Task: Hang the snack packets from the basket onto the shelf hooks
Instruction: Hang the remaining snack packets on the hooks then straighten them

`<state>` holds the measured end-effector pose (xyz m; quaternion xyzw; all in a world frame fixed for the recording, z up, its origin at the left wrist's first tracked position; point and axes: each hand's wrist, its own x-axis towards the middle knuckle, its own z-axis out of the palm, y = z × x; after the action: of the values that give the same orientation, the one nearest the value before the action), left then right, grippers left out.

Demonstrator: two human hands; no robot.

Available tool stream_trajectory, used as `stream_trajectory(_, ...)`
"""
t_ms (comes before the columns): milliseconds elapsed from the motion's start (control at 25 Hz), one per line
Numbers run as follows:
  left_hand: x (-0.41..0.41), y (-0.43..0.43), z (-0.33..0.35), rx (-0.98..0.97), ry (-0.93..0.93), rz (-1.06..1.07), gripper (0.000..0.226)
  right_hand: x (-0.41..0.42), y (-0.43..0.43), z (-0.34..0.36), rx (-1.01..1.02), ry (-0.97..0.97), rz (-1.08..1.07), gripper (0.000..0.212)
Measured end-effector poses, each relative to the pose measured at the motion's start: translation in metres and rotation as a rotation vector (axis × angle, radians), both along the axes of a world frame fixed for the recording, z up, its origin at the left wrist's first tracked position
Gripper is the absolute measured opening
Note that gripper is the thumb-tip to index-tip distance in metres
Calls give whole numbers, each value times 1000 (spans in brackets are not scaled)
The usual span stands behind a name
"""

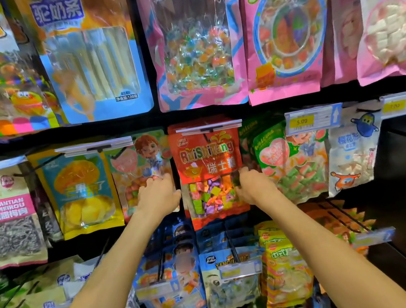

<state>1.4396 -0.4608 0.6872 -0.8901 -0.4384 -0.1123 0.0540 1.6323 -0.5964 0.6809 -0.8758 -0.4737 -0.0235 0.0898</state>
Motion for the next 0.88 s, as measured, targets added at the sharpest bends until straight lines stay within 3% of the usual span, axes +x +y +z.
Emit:
stream_trajectory(160, 11, 12, -8, 82, -70, -16, 55, 4, 9, -1, 19, -67, 2, 40)
stream_trajectory(280, 15, 17, -12, 115, -141, -56, 57, 8, 14, 0, 59, -46, 10, 42)
stream_trajectory(560, 32, 25, 3, -90, -486, -91, 38, 21, 23, 20, 248, 361, -73, 66)
stream_trajectory(880, 34, 36, 10, -258, -650, -102, 26, 26, 28, 23, 375, 670, -124, 74)
